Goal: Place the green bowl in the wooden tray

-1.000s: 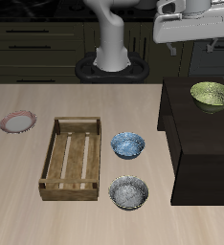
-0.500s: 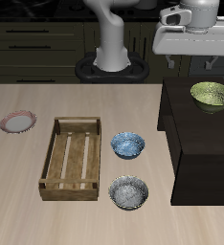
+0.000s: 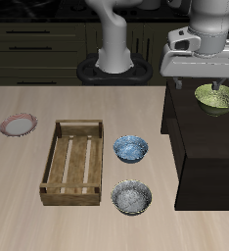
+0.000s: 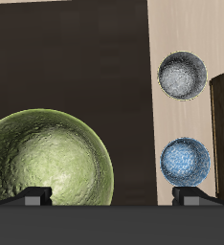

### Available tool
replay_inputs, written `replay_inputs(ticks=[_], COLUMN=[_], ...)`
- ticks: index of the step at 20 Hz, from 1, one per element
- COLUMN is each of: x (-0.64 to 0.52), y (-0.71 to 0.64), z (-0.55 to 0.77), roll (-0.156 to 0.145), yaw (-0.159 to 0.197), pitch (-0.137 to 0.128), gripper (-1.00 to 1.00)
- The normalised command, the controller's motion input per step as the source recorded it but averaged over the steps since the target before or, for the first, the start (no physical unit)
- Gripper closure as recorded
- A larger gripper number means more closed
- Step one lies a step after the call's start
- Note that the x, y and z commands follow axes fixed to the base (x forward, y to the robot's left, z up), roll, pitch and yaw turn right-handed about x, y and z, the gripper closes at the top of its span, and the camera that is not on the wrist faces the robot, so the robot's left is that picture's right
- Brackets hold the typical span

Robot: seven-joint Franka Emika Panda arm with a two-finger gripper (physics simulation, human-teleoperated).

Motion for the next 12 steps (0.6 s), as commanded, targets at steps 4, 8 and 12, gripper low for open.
replay_inputs(ticks=[4,8,12], x=[0.01,0.14,-0.12], y=[0.02,0.00,-0.03], z=[-0.34,-0.40,-0.53], roll=[0.026,0.005,0.075], yaw=[0.005,0.040,0.023], pitch=[0.041,0.021,0.090], gripper=[-1.00,-1.00,1.00])
